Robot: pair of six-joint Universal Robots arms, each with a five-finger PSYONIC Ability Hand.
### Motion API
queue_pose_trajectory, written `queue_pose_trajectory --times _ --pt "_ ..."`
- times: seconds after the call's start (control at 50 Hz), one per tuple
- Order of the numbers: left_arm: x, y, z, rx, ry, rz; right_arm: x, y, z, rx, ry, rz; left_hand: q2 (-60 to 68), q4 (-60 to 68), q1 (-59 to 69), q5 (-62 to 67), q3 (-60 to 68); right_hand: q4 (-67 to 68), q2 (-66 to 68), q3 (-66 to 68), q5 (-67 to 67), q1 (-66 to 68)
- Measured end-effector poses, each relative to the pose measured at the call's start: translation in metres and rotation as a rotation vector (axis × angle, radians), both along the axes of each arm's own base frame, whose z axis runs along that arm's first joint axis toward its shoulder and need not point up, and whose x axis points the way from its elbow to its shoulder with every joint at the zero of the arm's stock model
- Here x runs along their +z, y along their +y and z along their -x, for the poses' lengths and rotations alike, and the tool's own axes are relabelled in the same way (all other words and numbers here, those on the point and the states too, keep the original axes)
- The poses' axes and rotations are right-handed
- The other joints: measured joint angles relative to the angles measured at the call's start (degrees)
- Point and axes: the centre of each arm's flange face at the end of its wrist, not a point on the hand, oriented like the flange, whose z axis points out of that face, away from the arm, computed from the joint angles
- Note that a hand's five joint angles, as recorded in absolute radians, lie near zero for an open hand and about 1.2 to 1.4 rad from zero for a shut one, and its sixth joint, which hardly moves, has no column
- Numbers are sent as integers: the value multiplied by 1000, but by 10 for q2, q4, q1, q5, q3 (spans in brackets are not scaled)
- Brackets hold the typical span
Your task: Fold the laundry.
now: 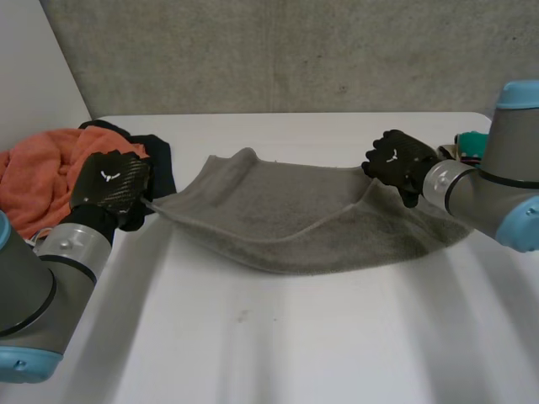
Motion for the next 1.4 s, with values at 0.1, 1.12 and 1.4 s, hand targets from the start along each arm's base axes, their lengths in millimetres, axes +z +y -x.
queue_pose_trajectory --times 0.1,1.12,1.4 --pt "3 0 -2 4 2 6 -21 -18 -5 32 10 10 0 0 0 0 0 0 0 0 0 0" --pt "150 42 -45 17 40 89 160 85 117 -347 -169 -33 0 2 0 0 0 414 394 403 392 359" --pt "59 -1 -35 -12 -213 -355 70 76 104 -317 10 -353 0 2 0 0 0 414 394 403 399 359"
